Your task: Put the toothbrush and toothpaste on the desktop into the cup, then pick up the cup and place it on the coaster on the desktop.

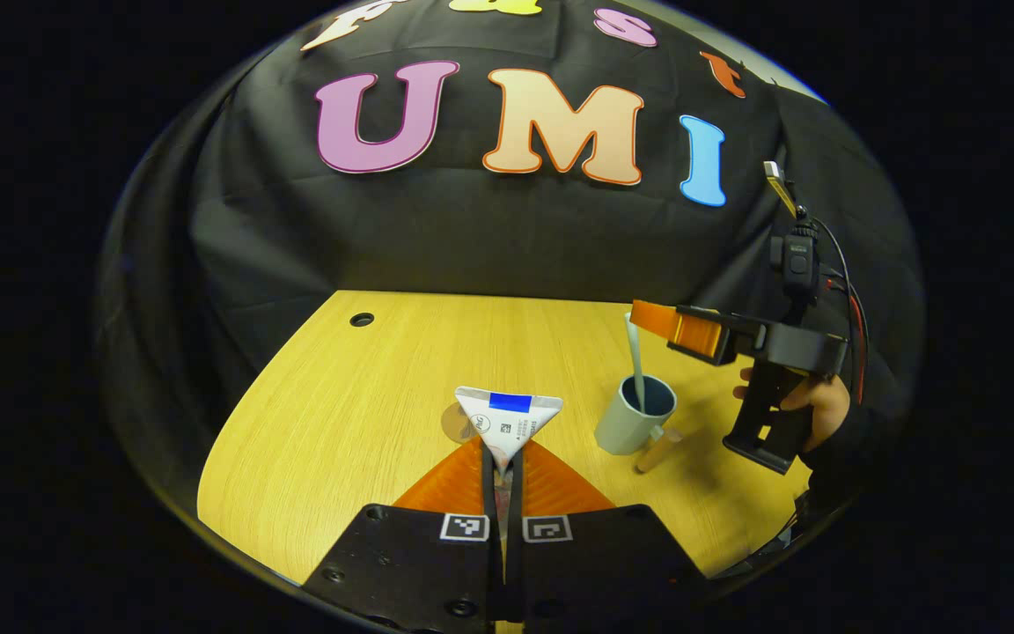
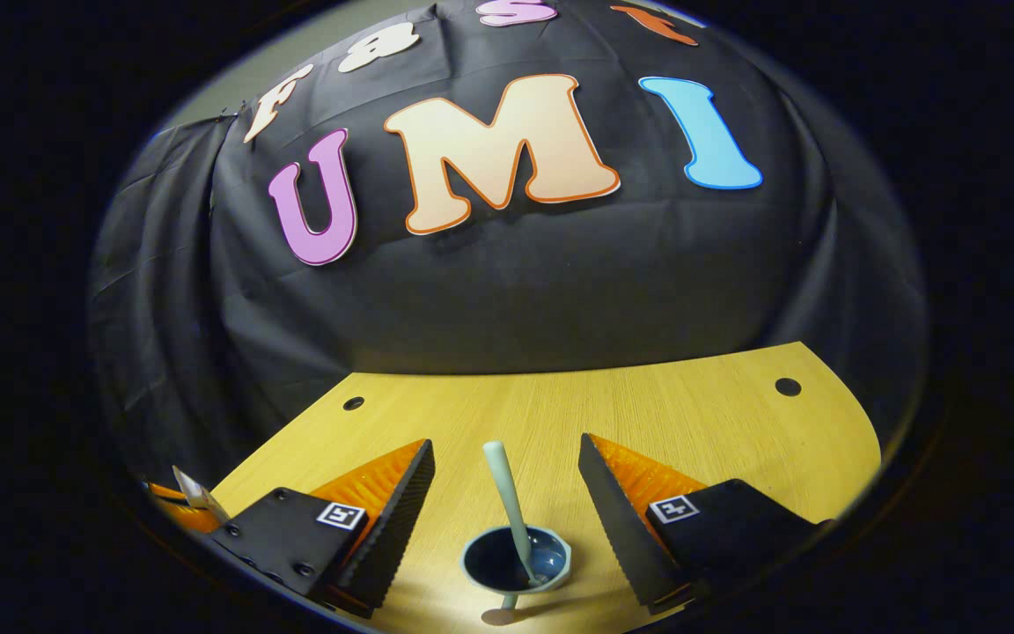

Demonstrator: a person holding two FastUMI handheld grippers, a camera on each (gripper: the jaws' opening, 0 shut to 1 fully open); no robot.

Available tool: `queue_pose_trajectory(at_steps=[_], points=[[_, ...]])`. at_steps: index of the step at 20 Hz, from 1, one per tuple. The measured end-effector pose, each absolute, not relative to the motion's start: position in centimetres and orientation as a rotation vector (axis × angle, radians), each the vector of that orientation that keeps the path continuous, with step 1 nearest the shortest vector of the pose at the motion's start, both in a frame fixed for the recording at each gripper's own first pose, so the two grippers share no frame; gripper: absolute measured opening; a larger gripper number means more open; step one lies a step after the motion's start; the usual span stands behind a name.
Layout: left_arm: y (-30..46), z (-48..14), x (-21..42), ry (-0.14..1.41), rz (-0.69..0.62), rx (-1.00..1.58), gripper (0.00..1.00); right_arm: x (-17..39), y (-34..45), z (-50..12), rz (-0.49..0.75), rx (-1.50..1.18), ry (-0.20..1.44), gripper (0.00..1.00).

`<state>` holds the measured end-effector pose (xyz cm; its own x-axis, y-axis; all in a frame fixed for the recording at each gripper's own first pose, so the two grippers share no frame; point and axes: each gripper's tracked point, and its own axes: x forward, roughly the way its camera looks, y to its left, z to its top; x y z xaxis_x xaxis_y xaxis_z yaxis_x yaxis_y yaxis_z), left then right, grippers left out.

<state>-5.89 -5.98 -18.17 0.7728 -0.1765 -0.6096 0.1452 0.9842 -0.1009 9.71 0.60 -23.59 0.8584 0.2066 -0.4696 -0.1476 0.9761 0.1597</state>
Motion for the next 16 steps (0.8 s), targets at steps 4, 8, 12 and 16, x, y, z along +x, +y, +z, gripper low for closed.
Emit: queue_pose_trajectory(at_steps=[4, 8, 12, 16], points=[[-7.6, -17.5, -4.5, 0.641, -0.22, -0.042, 0.0, 6.8, -2.0, -24.5, 0.153, 0.124, 0.541, 0.99], [-9.9, -17.0, -2.8, 0.616, -0.274, -0.05, 0.0, 3.6, -4.8, -25.5, 0.108, 0.144, 0.586, 0.99], [-12.6, -16.8, -0.9, 0.598, -0.322, -0.06, 0.0, 1.2, -7.4, -25.6, 0.066, 0.147, 0.613, 0.99], [-15.3, -16.6, 1.2, 0.576, -0.361, -0.085, 0.0, -0.1, -9.2, -25.3, 0.039, 0.14, 0.621, 0.99]])
